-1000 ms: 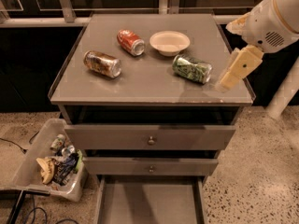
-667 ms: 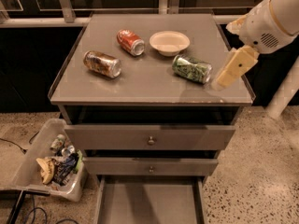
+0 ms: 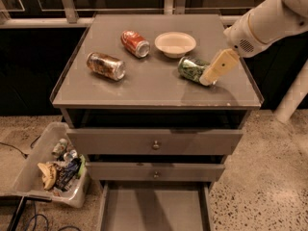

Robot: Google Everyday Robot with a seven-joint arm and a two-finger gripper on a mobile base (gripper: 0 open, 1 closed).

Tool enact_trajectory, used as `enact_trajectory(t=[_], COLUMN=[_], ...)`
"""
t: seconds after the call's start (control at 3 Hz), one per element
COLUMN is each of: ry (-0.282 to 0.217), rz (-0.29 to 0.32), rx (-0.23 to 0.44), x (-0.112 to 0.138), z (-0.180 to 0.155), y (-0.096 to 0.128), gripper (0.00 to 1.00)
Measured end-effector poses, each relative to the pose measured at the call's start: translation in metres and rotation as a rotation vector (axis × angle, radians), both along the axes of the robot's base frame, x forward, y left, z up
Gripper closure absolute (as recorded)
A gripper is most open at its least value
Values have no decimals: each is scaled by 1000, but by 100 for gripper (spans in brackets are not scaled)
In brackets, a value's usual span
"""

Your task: Place green can into bottom drawer

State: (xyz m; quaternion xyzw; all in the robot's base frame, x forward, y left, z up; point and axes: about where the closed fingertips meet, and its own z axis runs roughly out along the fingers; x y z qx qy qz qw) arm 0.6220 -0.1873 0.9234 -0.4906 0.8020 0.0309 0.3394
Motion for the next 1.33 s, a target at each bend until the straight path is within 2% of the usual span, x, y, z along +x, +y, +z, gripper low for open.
enact_trajectory(t=[0.33,0.67,1.33], ry=[-14,-5,66], rz=[-18,-3,15], rx=[1,13,71], x=[32,50,57], z=[-16,-27,-57], y=[3,13,27], gripper=[0,0,0])
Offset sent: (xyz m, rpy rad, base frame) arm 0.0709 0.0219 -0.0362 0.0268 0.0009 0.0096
